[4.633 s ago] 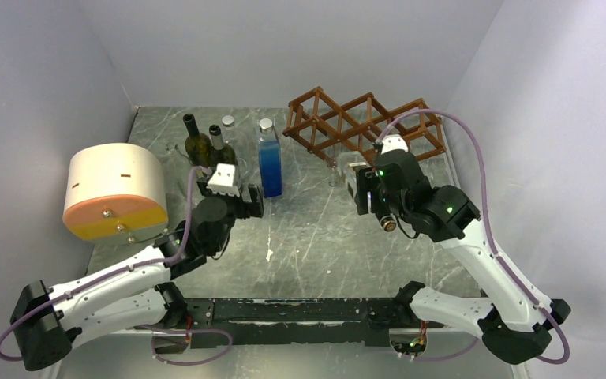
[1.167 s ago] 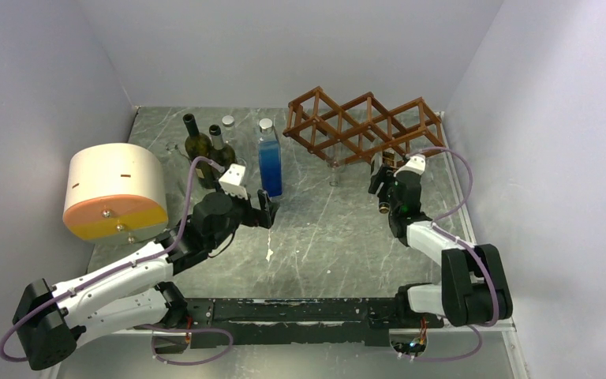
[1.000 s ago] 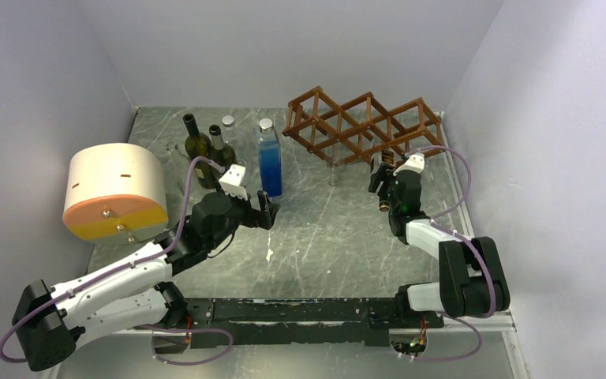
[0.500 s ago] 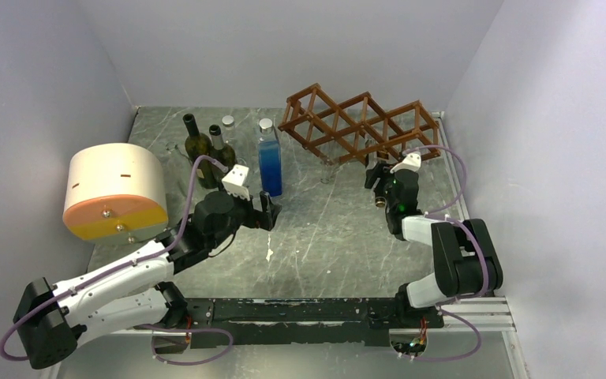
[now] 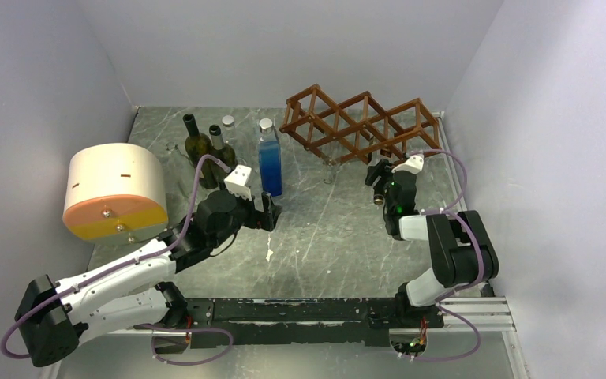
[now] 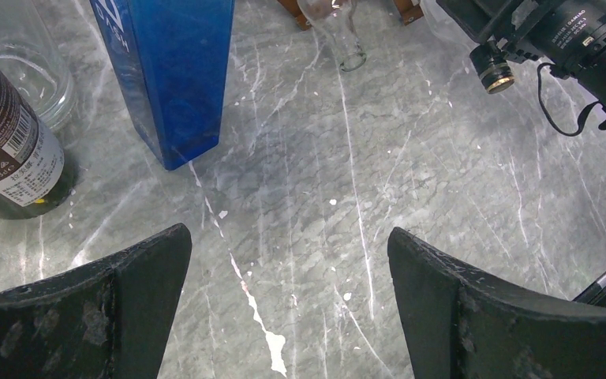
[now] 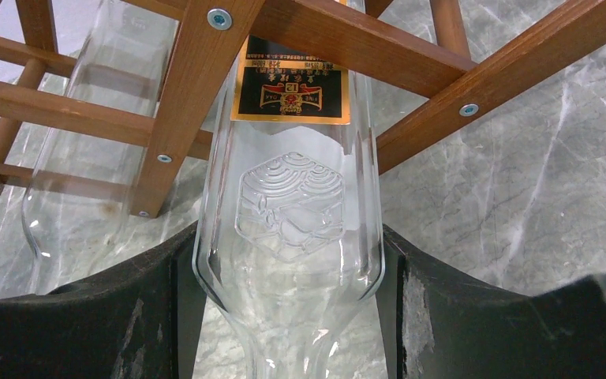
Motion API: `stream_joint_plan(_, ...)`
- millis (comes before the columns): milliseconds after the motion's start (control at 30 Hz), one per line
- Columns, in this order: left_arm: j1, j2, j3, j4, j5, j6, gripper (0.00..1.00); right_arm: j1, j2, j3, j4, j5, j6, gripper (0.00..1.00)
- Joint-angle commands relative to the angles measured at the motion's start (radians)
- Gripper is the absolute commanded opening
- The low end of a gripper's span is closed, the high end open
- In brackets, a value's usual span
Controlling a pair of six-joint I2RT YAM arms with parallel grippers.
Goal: Put the wine bottle on the wine rack
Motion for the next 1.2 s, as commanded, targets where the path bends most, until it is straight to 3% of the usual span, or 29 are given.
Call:
stream_joint_plan(0,0.006,-0.005,0.037,0.010,0.020,-0.001,0.98,-0.003,-0.007,0.080,0.222,-0.013,-0.004,0.00)
stream_joint_plan(300,0.005,-0.002,0.038,0.010,0.027,0.001,0.98,-0.003,0.033,0.136,0.191,0.014,0.018,0.00)
stream_joint_plan(367,0.005,-0.004,0.038,0.009,0.025,0.001,0.98,-0.003,0.047,0.163,0.153,0.029,0.027,0.10)
stream_joint_plan(500,0.005,-0.008,0.036,0.010,0.022,-0.003,0.98,-0.003,0.063,0.191,0.102,0.060,0.035,0.43)
stream_joint_plan(633,0.006,-0.006,0.040,0.005,0.023,-0.001,0.98,-0.004,0.074,0.191,0.093,0.083,0.020,0.65)
stream_joint_plan(933,0.005,-0.004,0.046,0.002,0.026,-0.002,0.98,-0.004,0.066,0.229,-0.034,0.090,-0.034,0.92)
stream_joint_plan(1167,0.006,-0.014,0.050,-0.006,0.028,-0.005,0.98,-0.005,-0.054,0.238,-0.199,0.112,-0.039,0.96)
